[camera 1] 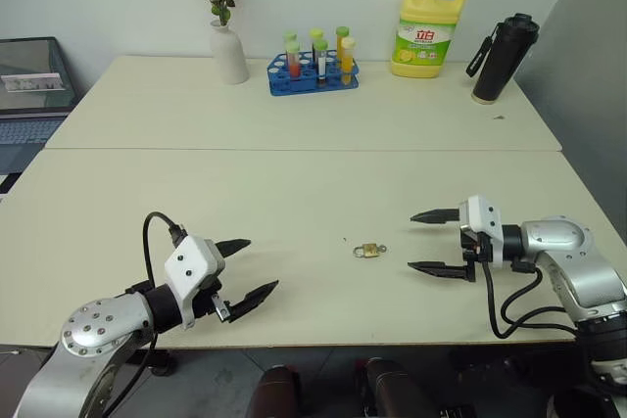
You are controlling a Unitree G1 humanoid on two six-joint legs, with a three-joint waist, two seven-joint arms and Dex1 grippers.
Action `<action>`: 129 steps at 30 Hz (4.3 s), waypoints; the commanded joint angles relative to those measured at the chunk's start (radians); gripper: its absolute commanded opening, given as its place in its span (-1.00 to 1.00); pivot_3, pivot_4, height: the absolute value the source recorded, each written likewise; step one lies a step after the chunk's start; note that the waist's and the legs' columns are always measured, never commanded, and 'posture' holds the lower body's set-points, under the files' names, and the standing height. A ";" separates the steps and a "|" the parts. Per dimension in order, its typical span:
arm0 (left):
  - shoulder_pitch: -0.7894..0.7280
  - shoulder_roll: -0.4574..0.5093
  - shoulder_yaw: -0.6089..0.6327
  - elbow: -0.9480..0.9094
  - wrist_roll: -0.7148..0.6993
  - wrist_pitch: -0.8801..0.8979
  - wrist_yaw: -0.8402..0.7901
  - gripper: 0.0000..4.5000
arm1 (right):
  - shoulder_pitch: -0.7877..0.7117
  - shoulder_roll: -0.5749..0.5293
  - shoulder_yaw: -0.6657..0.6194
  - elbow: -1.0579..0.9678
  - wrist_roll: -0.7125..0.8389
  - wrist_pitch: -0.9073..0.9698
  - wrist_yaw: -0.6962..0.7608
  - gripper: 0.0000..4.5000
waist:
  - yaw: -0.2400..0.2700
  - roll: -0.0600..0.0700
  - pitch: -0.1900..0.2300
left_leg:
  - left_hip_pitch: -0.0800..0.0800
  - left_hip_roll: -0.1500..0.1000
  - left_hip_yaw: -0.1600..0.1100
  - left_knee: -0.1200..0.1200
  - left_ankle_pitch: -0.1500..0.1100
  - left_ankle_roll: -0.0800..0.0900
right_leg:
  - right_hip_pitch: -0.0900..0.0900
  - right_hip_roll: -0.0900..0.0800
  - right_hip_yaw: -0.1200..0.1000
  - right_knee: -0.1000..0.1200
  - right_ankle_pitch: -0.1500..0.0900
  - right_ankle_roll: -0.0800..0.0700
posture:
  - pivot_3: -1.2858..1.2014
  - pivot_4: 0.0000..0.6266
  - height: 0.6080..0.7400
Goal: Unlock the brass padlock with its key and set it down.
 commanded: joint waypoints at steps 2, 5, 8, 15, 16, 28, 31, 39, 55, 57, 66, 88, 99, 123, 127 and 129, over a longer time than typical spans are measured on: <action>0.008 0.010 0.024 -0.046 -0.010 -0.007 0.001 0.99 | -0.009 -0.006 -0.021 -0.030 0.011 -0.010 0.006 1.00 | 0.000 0.000 0.000 | 0.000 0.000 0.000 0.000 0.000 0.000 | 0.000 0.000 0.000 0.000 0.000 0.000 | 0.03 -0.52 1.00; 0.009 0.012 0.019 -0.052 0.002 -0.010 0.010 0.99 | -0.015 -0.002 -0.016 -0.027 0.009 -0.008 0.006 1.00 | 0.000 0.000 0.000 | 0.000 0.000 0.000 0.000 0.000 0.000 | 0.000 0.000 0.000 0.000 0.000 0.000 | 0.03 -0.52 1.00; 0.004 0.011 0.013 -0.064 -0.005 0.004 0.016 0.99 | -0.020 0.002 -0.010 -0.025 0.008 -0.006 0.007 1.00 | 0.000 0.000 0.000 | 0.000 0.000 0.000 0.000 0.000 0.000 | 0.000 0.000 0.000 0.000 0.000 0.000 | 0.03 -0.52 1.00; 0.021 0.054 0.001 -0.076 0.005 -0.053 -0.066 0.99 | -0.030 0.002 -0.015 -0.039 0.036 0.070 -0.001 1.00 | 0.000 0.000 0.000 | 0.000 0.000 0.000 0.000 0.000 0.000 | 0.000 0.000 0.000 0.000 0.000 0.000 | 0.03 -0.52 1.00; 0.023 0.064 0.003 -0.075 -0.013 -0.048 -0.085 0.99 | -0.034 0.001 -0.014 -0.046 0.035 0.091 -0.009 1.00 | 0.000 0.000 0.000 | 0.000 0.000 0.000 0.000 0.000 0.000 | 0.000 0.000 0.000 0.000 0.000 0.000 | 0.03 -0.52 1.00; -0.034 0.088 0.005 -0.073 -0.070 -0.030 -0.132 0.99 | -0.081 0.011 0.045 -0.053 -0.023 0.067 0.021 1.00 | -0.001 0.000 0.000 | 0.000 0.000 0.000 0.000 0.000 0.000 | 0.000 0.000 0.000 0.000 0.000 0.000 | 0.03 -0.52 1.00; -0.001 0.112 -0.007 -0.089 -0.059 -0.035 -0.165 0.99 | -0.102 0.033 0.090 -0.044 -0.056 0.063 0.017 1.00 | -0.002 0.000 0.000 | 0.000 0.000 0.000 0.000 0.000 0.000 | 0.000 0.000 0.000 0.000 0.000 0.000 | 0.03 -0.52 1.00; 0.035 0.113 -0.027 -0.108 -0.024 -0.052 -0.161 0.99 | -0.205 0.130 0.233 0.045 -0.191 0.049 -0.014 1.00 | 0.000 0.001 0.000 | 0.000 0.000 0.000 0.000 0.000 0.000 | 0.000 0.000 0.000 0.000 0.000 0.000 | 0.03 -0.52 1.00; 0.070 0.101 -0.037 -0.109 -0.008 -0.079 -0.146 0.99 | -0.238 0.158 0.237 0.120 -0.219 0.012 0.003 1.00 | 0.000 0.001 0.001 | 0.000 0.000 0.000 0.000 0.000 0.000 | 0.000 0.000 0.000 0.000 0.001 -0.003 | 0.03 -0.52 1.00; 0.069 0.100 -0.039 -0.105 -0.007 -0.082 -0.146 0.99 | -0.237 0.159 0.236 0.124 -0.223 0.009 -0.003 1.00 | 0.000 0.001 0.001 | 0.000 0.000 0.000 0.000 0.000 0.000 | 0.000 0.000 0.000 0.000 0.001 -0.003 | 0.03 -0.52 1.00; 0.070 0.099 -0.047 -0.095 -0.001 -0.096 -0.151 0.99 | -0.241 0.171 0.239 0.144 -0.237 0.014 -0.032 1.00 | 0.000 0.001 0.001 | 0.000 0.000 0.000 0.000 0.000 0.000 | 0.000 0.000 0.000 0.000 0.001 -0.003 | 0.03 -0.52 1.00; -0.277 -0.020 -0.268 0.057 0.098 -0.029 -0.044 0.99 | -0.080 -0.057 0.044 -0.091 -0.077 0.177 0.051 1.00 | 0.025 0.001 0.001 | -0.001 -0.002 -0.001 0.001 0.000 0.000 | 0.001 0.000 -0.001 0.000 0.001 -0.002 | 0.03 -0.52 1.00; -0.630 -0.205 -0.594 0.353 0.267 -0.002 -0.081 0.99 | 0.209 -0.172 -0.147 -0.403 0.047 0.371 -0.063 1.00 | 0.016 0.002 0.000 | -0.001 -0.002 0.000 0.001 0.000 0.000 | 0.000 0.006 0.001 -0.001 0.000 0.001 | 0.03 -0.52 1.00; -0.735 -0.384 -0.662 0.642 0.396 -0.116 -0.075 0.30 | 0.234 -0.172 -0.150 -0.503 0.120 0.443 -0.173 1.00 | 0.012 0.002 0.000 | -0.002 -0.005 -0.001 0.002 0.000 0.000 | 0.000 0.007 0.000 0.000 0.001 0.001 | 0.03 -0.52 1.00; -0.759 -0.416 -0.672 0.703 0.412 -0.139 -0.073 -0.28 | 0.237 -0.176 -0.149 -0.505 0.123 0.441 -0.174 1.00 | 0.012 0.002 0.000 | -0.002 -0.007 -0.002 0.002 0.000 0.000 | 0.000 0.007 0.000 0.000 0.001 0.001 | 0.03 -0.52 1.00; -0.763 -0.424 -0.678 0.718 0.418 -0.148 -0.076 -0.57 | 0.238 -0.178 -0.149 -0.505 0.123 0.439 -0.174 1.00 | 0.012 0.002 0.000 | -0.002 -0.007 -0.002 0.002 0.000 0.000 | 0.001 0.007 0.000 0.000 0.001 0.002 | 0.03 -0.52 1.00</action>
